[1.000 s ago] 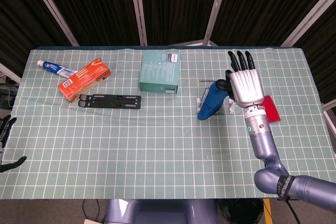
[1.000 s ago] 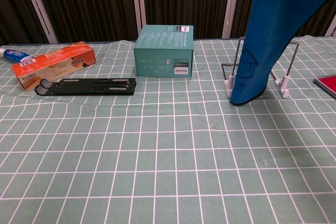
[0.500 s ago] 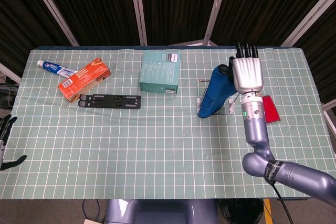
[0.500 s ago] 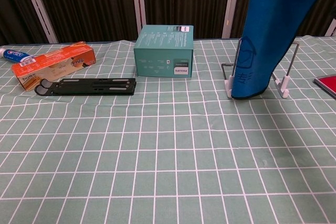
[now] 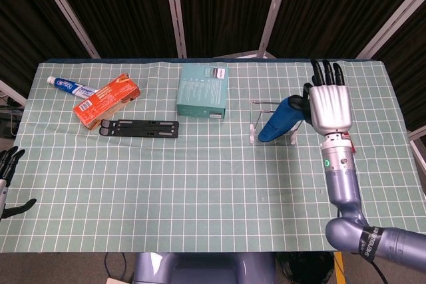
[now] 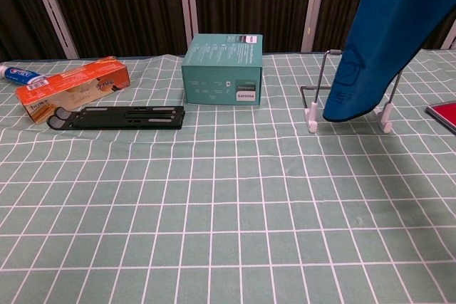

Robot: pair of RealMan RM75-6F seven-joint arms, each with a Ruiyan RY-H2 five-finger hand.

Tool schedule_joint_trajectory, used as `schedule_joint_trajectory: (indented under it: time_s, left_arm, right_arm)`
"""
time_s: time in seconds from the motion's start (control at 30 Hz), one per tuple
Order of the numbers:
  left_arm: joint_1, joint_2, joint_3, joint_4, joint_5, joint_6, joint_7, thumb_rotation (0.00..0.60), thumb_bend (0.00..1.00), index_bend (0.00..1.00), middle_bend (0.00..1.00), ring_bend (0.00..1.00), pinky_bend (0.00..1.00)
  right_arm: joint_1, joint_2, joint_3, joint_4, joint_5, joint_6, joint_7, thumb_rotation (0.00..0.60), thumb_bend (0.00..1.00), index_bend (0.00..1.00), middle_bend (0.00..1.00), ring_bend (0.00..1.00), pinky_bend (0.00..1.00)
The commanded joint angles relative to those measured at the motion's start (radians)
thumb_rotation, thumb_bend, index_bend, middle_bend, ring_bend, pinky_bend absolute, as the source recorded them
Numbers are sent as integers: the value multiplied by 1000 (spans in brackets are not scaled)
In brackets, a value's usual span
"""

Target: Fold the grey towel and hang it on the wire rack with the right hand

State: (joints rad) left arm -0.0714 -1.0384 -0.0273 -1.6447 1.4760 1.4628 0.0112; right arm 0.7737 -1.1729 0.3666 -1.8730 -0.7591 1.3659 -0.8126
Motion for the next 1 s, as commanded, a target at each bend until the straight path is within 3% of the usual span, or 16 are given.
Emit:
schedule_joint_trajectory:
  time_s: [0.03, 0.1, 0.4, 1.0]
  left_arm:
    - [0, 1, 0, -2, 3, 2, -2, 600, 0, 0, 0, 0, 0]
    - [-1, 2, -1, -2, 3, 2, -3, 600, 0, 0, 0, 0, 0]
    - [-6, -5, -6, 7, -20, -14, 7, 600, 0, 0, 0, 0, 0]
    - [-17, -20, -21, 32, -79, -52, 21, 600, 0, 0, 0, 0, 0]
  right_arm:
    - [-13, 19, -19, -46, 11, 29, -41, 600, 422, 872, 58, 0, 83]
    - [-10, 18, -25, -58, 20, 35, -59, 600, 422, 899, 58, 0, 83]
    - [36, -57, -18, -4, 118, 59, -136, 600, 431, 845, 58, 0, 98]
    - [186, -252, 47, 324, 235, 1, -183, 600, 432, 862, 61, 0, 104]
